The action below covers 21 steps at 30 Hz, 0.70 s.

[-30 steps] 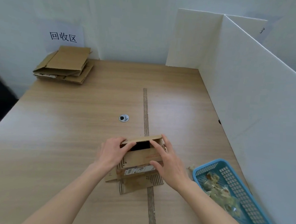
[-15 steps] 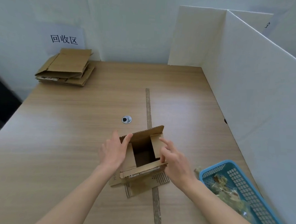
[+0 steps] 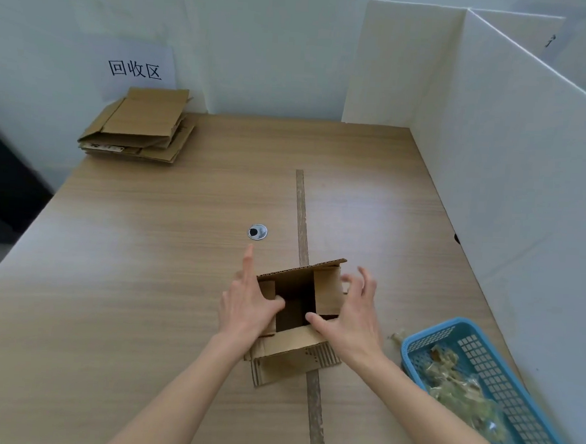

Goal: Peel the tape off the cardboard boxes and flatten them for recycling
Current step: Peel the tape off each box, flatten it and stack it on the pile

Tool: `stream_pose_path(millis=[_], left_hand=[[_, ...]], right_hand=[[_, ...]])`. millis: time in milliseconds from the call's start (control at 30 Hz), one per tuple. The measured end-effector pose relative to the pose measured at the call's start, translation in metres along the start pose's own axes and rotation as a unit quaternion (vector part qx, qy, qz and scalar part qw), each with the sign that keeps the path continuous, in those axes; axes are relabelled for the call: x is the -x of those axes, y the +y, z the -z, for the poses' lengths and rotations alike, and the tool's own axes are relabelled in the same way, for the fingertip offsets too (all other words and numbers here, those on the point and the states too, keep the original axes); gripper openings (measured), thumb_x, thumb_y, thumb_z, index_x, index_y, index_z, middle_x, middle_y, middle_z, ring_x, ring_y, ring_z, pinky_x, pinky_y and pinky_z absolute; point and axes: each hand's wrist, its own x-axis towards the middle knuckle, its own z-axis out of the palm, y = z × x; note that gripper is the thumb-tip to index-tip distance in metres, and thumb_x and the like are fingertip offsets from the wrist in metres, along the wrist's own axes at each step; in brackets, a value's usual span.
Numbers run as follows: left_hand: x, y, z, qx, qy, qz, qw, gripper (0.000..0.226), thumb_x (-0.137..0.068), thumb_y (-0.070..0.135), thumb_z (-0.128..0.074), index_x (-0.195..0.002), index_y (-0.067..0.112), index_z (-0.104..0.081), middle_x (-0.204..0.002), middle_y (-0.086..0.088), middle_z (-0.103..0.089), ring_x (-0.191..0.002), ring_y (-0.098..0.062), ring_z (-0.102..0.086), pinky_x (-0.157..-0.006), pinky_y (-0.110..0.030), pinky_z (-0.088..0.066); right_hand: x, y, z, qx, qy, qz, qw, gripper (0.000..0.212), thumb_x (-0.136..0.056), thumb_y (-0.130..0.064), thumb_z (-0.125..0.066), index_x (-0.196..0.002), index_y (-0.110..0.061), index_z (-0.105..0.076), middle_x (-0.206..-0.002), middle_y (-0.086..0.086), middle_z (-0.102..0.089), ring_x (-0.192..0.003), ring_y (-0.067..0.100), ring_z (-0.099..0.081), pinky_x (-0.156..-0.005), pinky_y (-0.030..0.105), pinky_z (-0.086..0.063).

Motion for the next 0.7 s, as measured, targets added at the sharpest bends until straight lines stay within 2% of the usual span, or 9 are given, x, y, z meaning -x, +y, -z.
stream_pose_path(millis=[100, 200, 267, 400, 433, 467, 567, 633, 700], left_hand=[[-0.009, 0.002, 0.007, 0.063, -0.011, 0.002, 0.998, 0.094, -0.083, 0.039, -0.063, -0.159, 0.033, -0.008, -0.093, -0.002, -0.066, -0.093, -0.033, -0.065, -0.081, -0.037, -0.045], [-0.025, -0.005, 0.023, 0.161, 0.009, 0.015, 0.987, 0.076, -0.092, 0.022, -0.055, -0.160, 0.028, -0.023, -0.064, 0.007, -0.054, -0.070, -0.015, -0.057, -0.069, -0.035, -0.043], [-0.035, -0.009, 0.037, 0.148, 0.021, -0.006, 0.989, 0.070, -0.093, 0.010, -0.054, -0.158, 0.024, -0.033, -0.055, 0.005, -0.039, -0.060, -0.015, -0.046, -0.064, -0.032, -0.041], [-0.043, -0.009, 0.063, 0.158, 0.066, -0.092, 0.981, 0.066, -0.095, 0.001, -0.051, -0.155, 0.025, -0.041, -0.077, 0.009, -0.026, -0.069, -0.021, -0.049, -0.080, -0.028, -0.044], [-0.044, -0.008, 0.069, 0.177, 0.076, -0.101, 0.976, 0.065, -0.097, 0.001, -0.053, -0.155, 0.027, -0.040, -0.122, -0.002, -0.049, -0.084, -0.017, -0.060, -0.092, -0.027, -0.045], [-0.045, -0.007, 0.074, 0.194, 0.082, -0.111, 0.971, 0.065, -0.099, 0.002, -0.055, -0.155, 0.030, -0.039, -0.107, 0.005, -0.072, -0.100, -0.004, -0.063, -0.101, -0.021, -0.043], [-0.041, -0.010, 0.083, 0.167, 0.103, -0.224, 0.955, 0.064, -0.098, -0.001, -0.057, -0.155, 0.024, -0.041, -0.114, 0.015, -0.069, -0.096, 0.012, -0.061, -0.086, -0.001, -0.042], [-0.032, -0.026, 0.078, 0.101, 0.087, -0.331, 0.934, 0.063, -0.096, -0.007, -0.058, -0.153, 0.016, -0.044, -0.124, 0.002, -0.071, -0.102, -0.009, -0.066, -0.085, -0.015, -0.051], [-0.019, -0.053, 0.065, 0.019, 0.030, -0.386, 0.922, 0.066, -0.093, -0.011, -0.058, -0.152, 0.015, -0.046, -0.136, -0.004, -0.065, -0.115, -0.023, -0.066, -0.093, -0.034, -0.056]], right_hand=[[-0.017, -0.019, 0.001, 0.096, -0.039, -0.070, 0.992, 0.112, -0.072, -0.048, -0.084, -0.148, -0.033, -0.004, -0.147, 0.004, -0.024, -0.114, 0.028, -0.057, -0.075, 0.037, -0.049], [-0.033, -0.018, 0.008, 0.041, 0.006, -0.072, 0.997, 0.091, -0.085, -0.032, -0.066, -0.155, -0.031, -0.007, -0.112, 0.005, -0.059, -0.086, 0.025, -0.062, -0.071, 0.039, -0.051], [-0.043, -0.013, 0.019, -0.061, 0.025, -0.082, 0.994, 0.077, -0.093, -0.023, -0.055, -0.156, -0.032, -0.011, -0.080, 0.000, -0.062, -0.066, 0.018, -0.060, -0.063, 0.039, -0.055], [-0.060, -0.013, 0.048, -0.143, -0.044, -0.036, 0.988, 0.093, -0.090, -0.002, -0.052, -0.152, -0.058, -0.010, -0.116, -0.012, -0.048, -0.079, 0.017, -0.061, -0.061, 0.026, -0.051], [-0.065, -0.014, 0.054, -0.161, -0.066, -0.030, 0.984, 0.093, -0.089, 0.002, -0.051, -0.150, -0.060, -0.017, -0.124, -0.014, -0.044, -0.089, 0.017, -0.059, -0.065, 0.026, -0.052], [-0.068, -0.017, 0.058, -0.195, -0.078, -0.029, 0.977, 0.088, -0.088, 0.003, -0.051, -0.148, -0.057, -0.028, -0.129, -0.017, -0.045, -0.100, 0.015, -0.056, -0.071, 0.027, -0.056], [-0.076, -0.015, 0.055, -0.364, -0.076, -0.063, 0.926, 0.053, -0.096, -0.004, -0.045, -0.134, -0.038, -0.056, -0.127, -0.008, -0.056, -0.111, 0.019, -0.059, -0.075, 0.028, -0.061], [-0.070, -0.012, 0.045, -0.434, -0.053, -0.130, 0.890, 0.027, -0.099, -0.026, -0.047, -0.119, -0.026, -0.064, -0.119, 0.007, -0.062, -0.105, 0.024, -0.064, -0.066, 0.026, -0.060], [-0.055, 0.002, 0.022, -0.391, -0.014, -0.196, 0.899, 0.027, -0.092, -0.042, -0.066, -0.109, -0.020, -0.065, -0.114, 0.011, -0.067, -0.101, 0.026, -0.066, -0.071, 0.038, -0.062]])
